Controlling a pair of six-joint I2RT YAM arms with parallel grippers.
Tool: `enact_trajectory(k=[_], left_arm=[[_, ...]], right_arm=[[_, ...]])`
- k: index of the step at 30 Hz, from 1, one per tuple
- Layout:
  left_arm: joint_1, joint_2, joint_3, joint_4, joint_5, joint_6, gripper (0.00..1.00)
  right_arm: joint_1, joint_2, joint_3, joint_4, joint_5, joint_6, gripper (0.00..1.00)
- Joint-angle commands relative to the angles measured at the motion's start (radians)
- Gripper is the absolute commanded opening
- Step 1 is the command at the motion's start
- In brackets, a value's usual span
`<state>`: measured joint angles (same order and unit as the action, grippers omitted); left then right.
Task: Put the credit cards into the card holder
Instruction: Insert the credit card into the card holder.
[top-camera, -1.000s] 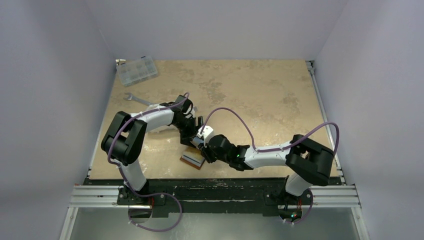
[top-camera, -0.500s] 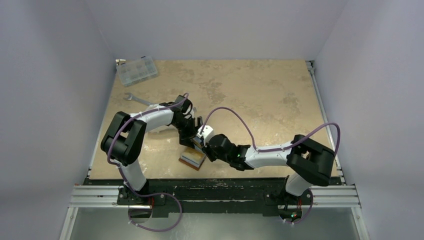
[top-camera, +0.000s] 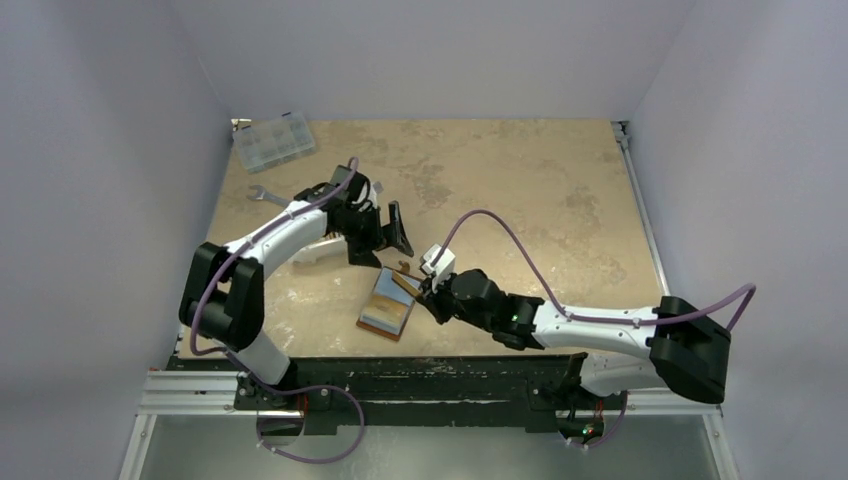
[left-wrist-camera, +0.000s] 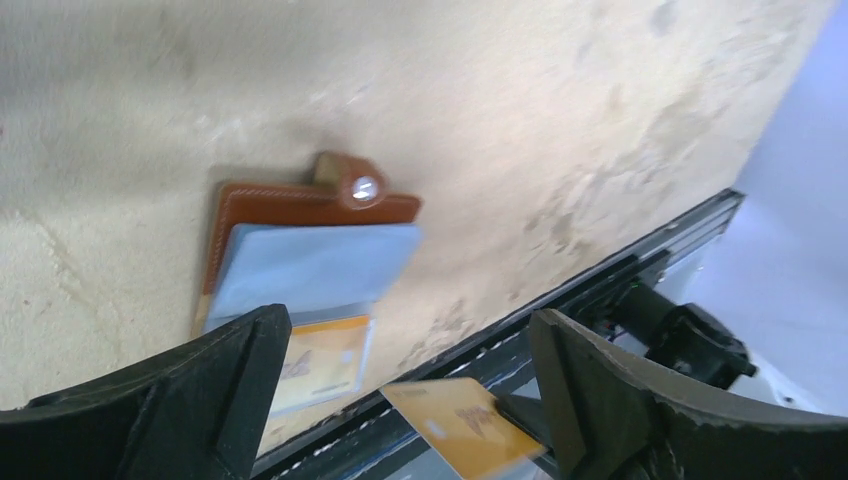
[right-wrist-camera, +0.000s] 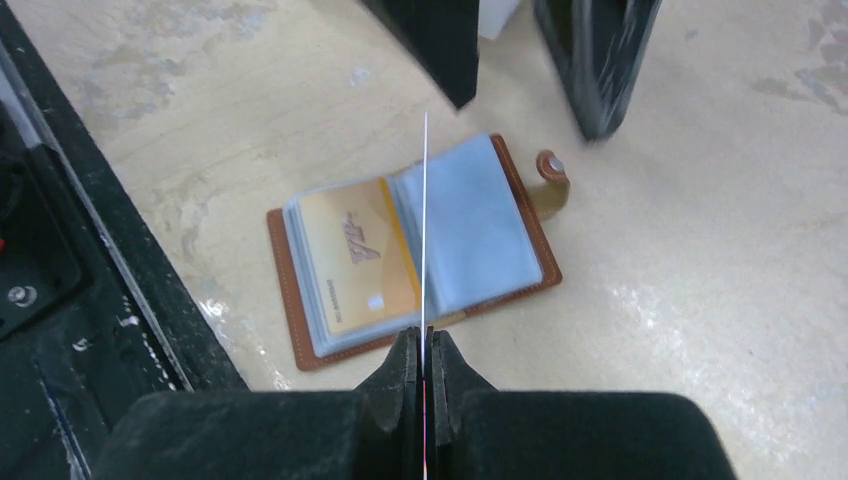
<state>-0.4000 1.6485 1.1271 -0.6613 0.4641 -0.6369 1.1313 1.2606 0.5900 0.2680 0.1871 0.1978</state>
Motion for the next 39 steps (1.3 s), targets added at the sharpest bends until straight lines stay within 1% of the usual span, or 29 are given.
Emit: enact_trajectory(k=[1, 2, 4, 6, 9, 11, 13, 14, 18, 20, 21, 23, 24, 25, 26, 27, 28, 30, 33, 35, 37, 38, 39], left_arm=[[0.004, -0.134, 0.048, 0.156, 0.046, -0.091, 1.00], [0.004, -0.152, 0.032, 0.208, 0.069, -0.129, 1.00], [0.003, -0.180, -0.008, 0.307, 0.107, -0.202, 0.97], [-0.002, -0.215, -0.053, 0.404, 0.111, -0.229, 0.95], [-0.003, -0.277, -0.124, 0.567, 0.110, -0.222, 0.92], [-0.006, -0.335, -0.200, 0.749, 0.117, -0.240, 0.92], [-0.007, -0.372, -0.291, 0.974, 0.154, -0.306, 0.91], [-0.011, -0.384, -0.333, 1.060, 0.165, -0.339, 0.90], [-0.021, -0.409, -0.399, 1.282, 0.174, -0.436, 0.86], [-0.022, -0.412, -0.417, 1.358, 0.182, -0.477, 0.83], [-0.022, -0.407, -0.426, 1.383, 0.189, -0.504, 0.83], [-0.027, -0.390, -0.462, 1.538, 0.204, -0.597, 0.85], [-0.030, -0.378, -0.480, 1.657, 0.206, -0.646, 0.85], [-0.034, -0.360, -0.494, 1.739, 0.212, -0.694, 0.84], [-0.040, -0.343, -0.499, 1.805, 0.214, -0.731, 0.81], [-0.045, -0.321, -0.502, 1.858, 0.217, -0.760, 0.76], [-0.053, -0.302, -0.504, 1.900, 0.218, -0.784, 0.69], [-0.072, -0.269, -0.504, 1.957, 0.216, -0.818, 0.62], [-0.100, -0.244, -0.507, 1.988, 0.211, -0.827, 0.45], [-0.102, -0.239, -0.515, 1.989, 0.210, -0.821, 0.39], [-0.104, -0.239, -0.523, 1.988, 0.205, -0.810, 0.35], [-0.109, -0.237, -0.525, 1.992, 0.206, -0.805, 0.29], [-0.114, -0.235, -0.525, 1.996, 0.206, -0.800, 0.16]], right_arm=[[-0.032, -0.027, 0.005, -0.073, 0.075, 0.054, 0.00], [-0.049, -0.030, 0.014, -0.083, 0.069, 0.077, 0.00], [-0.120, -0.057, 0.009, -0.067, -0.010, 0.138, 0.00], [-0.227, -0.093, -0.021, -0.007, -0.162, 0.207, 0.00], [-0.392, -0.112, -0.032, 0.046, -0.404, 0.296, 0.00], [-0.486, -0.124, -0.028, 0.085, -0.552, 0.365, 0.00], [-0.556, -0.150, -0.030, 0.149, -0.662, 0.452, 0.00], [-0.589, -0.162, -0.028, 0.185, -0.711, 0.494, 0.00], [-0.662, -0.179, -0.024, 0.348, -0.814, 0.662, 0.00], [-0.672, -0.168, -0.040, 0.469, -0.839, 0.750, 0.00], [-0.673, -0.157, -0.043, 0.532, -0.848, 0.783, 0.00], [-0.673, -0.130, -0.053, 0.647, -0.864, 0.843, 0.00], [-0.673, -0.113, -0.057, 0.692, -0.868, 0.873, 0.00], [-0.673, -0.101, -0.058, 0.733, -0.874, 0.897, 0.00], [-0.673, -0.090, -0.058, 0.761, -0.876, 0.915, 0.00], [-0.673, -0.081, -0.058, 0.779, -0.872, 0.924, 0.00], [-0.673, -0.076, -0.058, 0.790, -0.866, 0.926, 0.00], [-0.673, -0.065, -0.066, 0.828, -0.843, 0.955, 0.00], [-0.672, -0.055, -0.074, 0.846, -0.824, 0.977, 0.00], [-0.672, -0.055, -0.086, 0.864, -0.814, 0.989, 0.00], [-0.672, -0.054, -0.093, 0.868, -0.788, 0.998, 0.00], [-0.672, -0.051, -0.090, 0.862, -0.773, 1.001, 0.00], [-0.669, -0.045, -0.078, 0.857, -0.776, 1.002, 0.00]])
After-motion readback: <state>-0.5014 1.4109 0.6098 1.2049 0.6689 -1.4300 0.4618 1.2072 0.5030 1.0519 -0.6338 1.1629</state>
